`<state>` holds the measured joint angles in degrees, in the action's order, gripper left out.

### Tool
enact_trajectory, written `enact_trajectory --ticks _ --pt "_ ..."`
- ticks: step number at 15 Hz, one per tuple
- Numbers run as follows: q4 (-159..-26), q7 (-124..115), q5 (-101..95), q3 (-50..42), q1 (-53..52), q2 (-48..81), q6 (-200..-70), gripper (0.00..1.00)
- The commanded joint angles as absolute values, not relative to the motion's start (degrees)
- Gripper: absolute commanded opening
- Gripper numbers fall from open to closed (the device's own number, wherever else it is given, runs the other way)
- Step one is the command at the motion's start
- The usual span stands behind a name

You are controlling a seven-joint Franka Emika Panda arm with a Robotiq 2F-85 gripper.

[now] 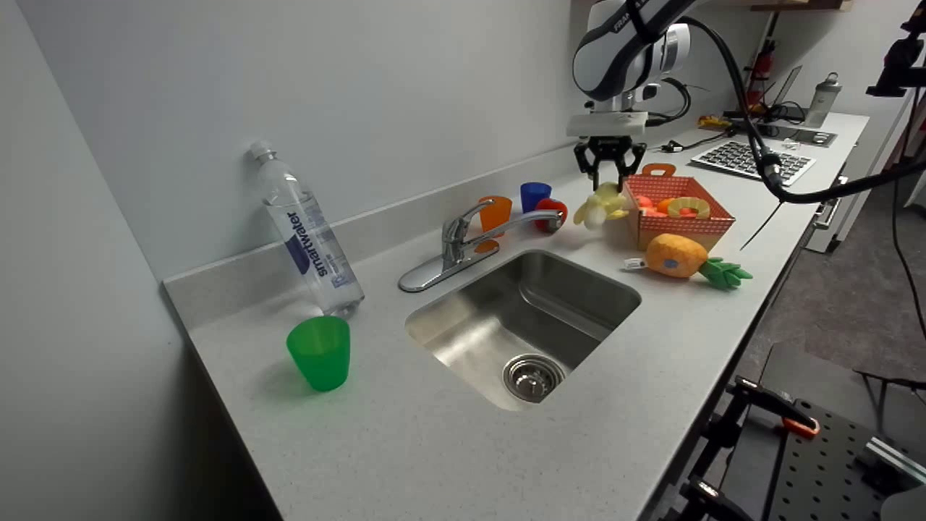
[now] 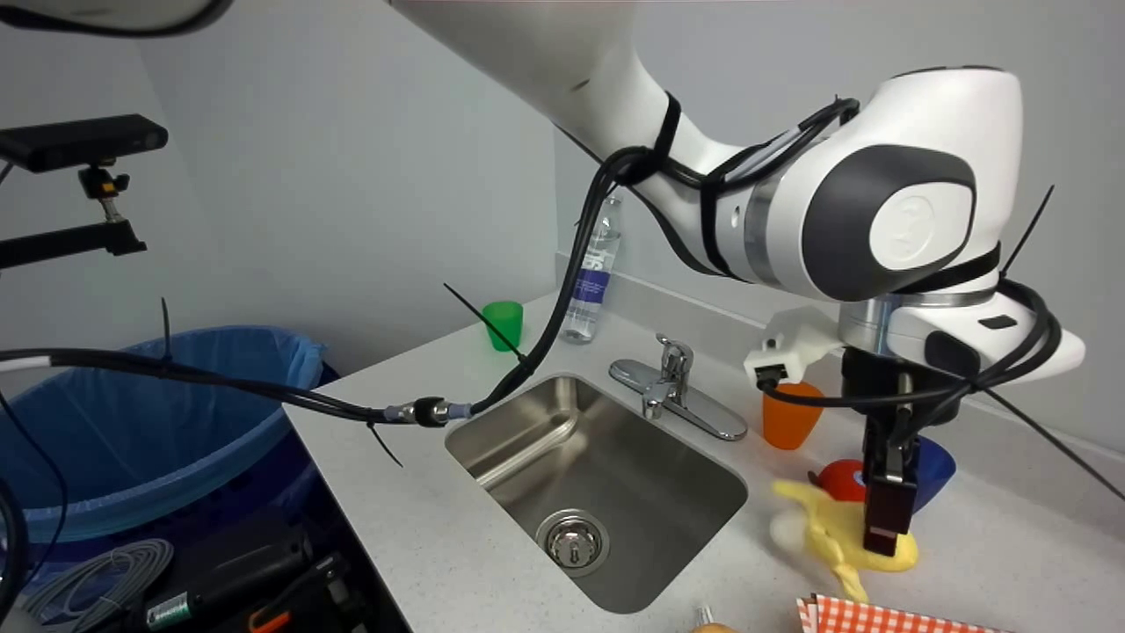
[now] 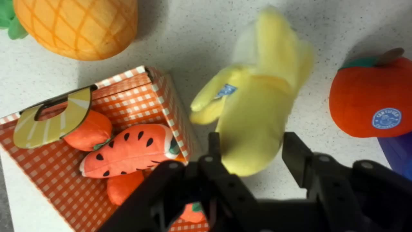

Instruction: Remove the banana plushie from the box

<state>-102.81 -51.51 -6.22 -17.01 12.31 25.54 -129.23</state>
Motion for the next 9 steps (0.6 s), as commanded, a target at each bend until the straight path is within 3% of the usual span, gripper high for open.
enact_trajectory --ticks 1,3,9 --pt "-103.9 -49.3 -6.6 -18.0 11.9 23.9 -128.7 0.84" --pt "-104.1 -48.2 -6.3 -18.1 12.1 23.1 -128.9 0.98" --pt "-102.7 -48.3 -5.9 -18.4 12.1 23.0 -129.0 1.0"
